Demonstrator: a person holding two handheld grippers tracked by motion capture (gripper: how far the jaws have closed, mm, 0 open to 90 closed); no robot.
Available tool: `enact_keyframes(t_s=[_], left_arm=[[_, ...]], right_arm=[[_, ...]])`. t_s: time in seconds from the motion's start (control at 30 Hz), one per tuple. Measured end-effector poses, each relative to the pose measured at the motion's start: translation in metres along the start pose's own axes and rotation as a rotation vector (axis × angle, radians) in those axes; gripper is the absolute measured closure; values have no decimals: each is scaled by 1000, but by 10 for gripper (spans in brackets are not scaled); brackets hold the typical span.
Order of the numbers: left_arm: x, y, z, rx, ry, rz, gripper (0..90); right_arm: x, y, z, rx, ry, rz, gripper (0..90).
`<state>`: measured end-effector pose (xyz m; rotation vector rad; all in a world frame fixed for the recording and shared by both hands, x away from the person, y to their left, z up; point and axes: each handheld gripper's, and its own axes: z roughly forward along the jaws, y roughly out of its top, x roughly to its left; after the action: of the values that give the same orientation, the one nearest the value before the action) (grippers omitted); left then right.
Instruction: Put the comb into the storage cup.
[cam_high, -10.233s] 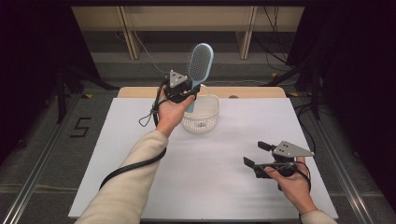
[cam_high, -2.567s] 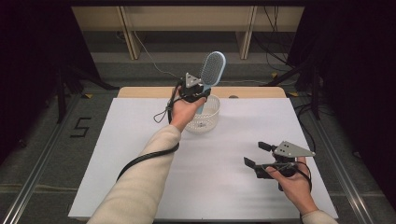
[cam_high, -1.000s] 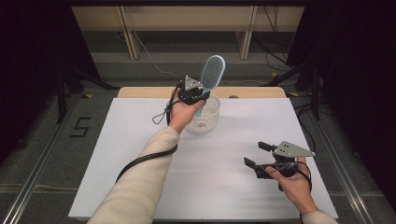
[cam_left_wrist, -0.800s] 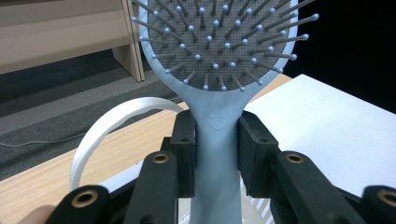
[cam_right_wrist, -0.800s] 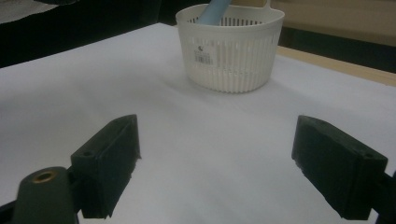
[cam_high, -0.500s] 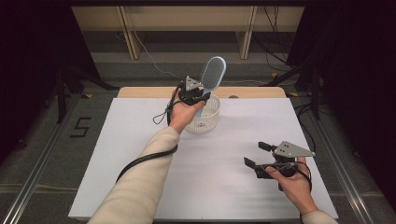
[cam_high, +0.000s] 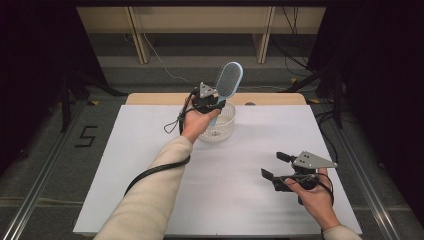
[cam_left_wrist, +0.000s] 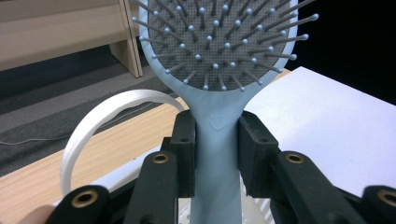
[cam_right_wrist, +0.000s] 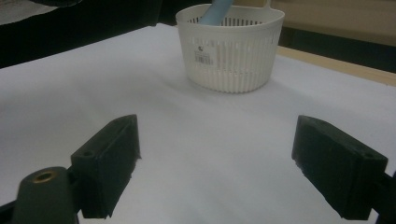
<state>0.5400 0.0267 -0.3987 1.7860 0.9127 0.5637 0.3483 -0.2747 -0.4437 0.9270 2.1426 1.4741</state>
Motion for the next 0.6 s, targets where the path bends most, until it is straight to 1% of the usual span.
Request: enact_keyframes(t_s=[0.6], left_arm=[[0,-4,2,14,-4,-3,695]], right_arm=[[0,0,0,1,0,0,158]])
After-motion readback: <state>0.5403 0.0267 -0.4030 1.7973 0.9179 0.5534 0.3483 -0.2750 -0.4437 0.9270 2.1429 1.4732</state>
